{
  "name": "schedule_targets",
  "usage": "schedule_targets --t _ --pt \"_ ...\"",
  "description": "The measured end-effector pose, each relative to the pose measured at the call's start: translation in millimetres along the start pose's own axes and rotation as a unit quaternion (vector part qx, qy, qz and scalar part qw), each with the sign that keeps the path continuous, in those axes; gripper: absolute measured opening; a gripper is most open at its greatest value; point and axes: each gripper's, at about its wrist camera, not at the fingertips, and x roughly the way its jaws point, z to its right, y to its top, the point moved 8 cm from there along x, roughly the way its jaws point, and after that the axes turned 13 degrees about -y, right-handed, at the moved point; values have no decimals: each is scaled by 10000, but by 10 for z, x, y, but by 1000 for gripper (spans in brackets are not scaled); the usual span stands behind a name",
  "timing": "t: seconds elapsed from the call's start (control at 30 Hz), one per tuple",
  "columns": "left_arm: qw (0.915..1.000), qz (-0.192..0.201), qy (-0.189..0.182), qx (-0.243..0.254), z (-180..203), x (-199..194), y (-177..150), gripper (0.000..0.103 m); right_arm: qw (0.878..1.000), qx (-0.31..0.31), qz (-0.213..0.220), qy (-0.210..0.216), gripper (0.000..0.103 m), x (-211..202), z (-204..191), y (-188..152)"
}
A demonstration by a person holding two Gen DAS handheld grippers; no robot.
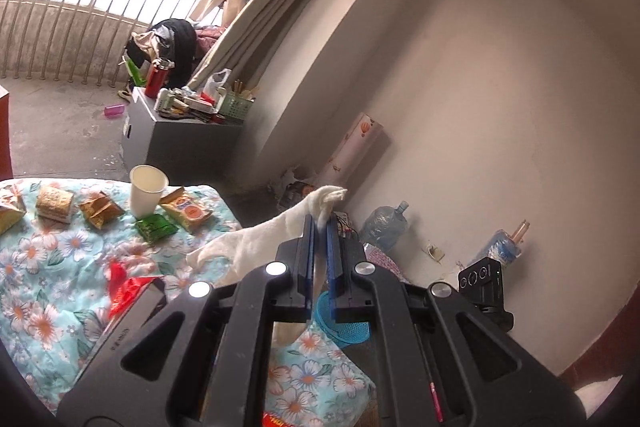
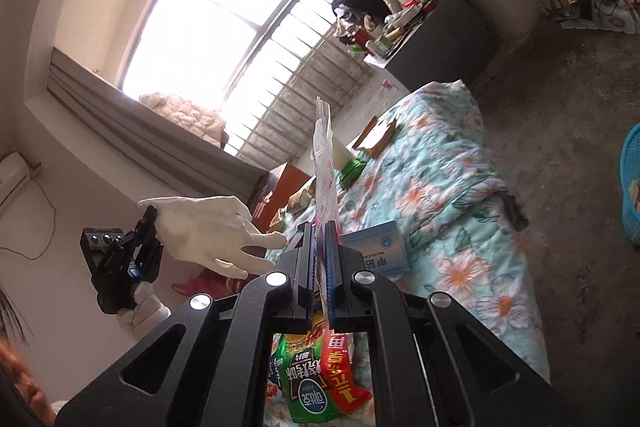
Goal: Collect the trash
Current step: 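Carry the glove and bag over the blue wastebasket and open both tools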
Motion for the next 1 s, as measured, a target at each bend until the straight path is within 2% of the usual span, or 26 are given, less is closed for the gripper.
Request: schedule_targets --t 0.23,0.37,0.43,0.6,0.7,0.9,1.0 --pt "9941 -942 -530 18 477 1278 -186 4 9919 516 701 -926 5 -657 1015 162" --pt "9837 -1652 -696 161 751 2176 -532 4 9781 876 1004 -1600 5 -949 1705 257" --pt "9754 -2056 -760 226 875 2662 -765 4 9709 1097 1076 -1840 5 -1039 2048 289" --pt "9544 -2865 -676 497 1042 3718 -1381 4 9526 1546 1049 -2402 5 -944 2760 356" --pt "9383 -3363 -567 577 1043 4332 -1841 4 9439 1855 869 -2588 5 -804 3198 405" --pt "9144 -3967 -349 724 919 5268 -2617 4 9265 2291 440 -2953 5 -384 4079 523" --pt "9074 -4144 -214 658 779 5633 -2862 4 9172 2295 165 -3252 5 -152 4447 586"
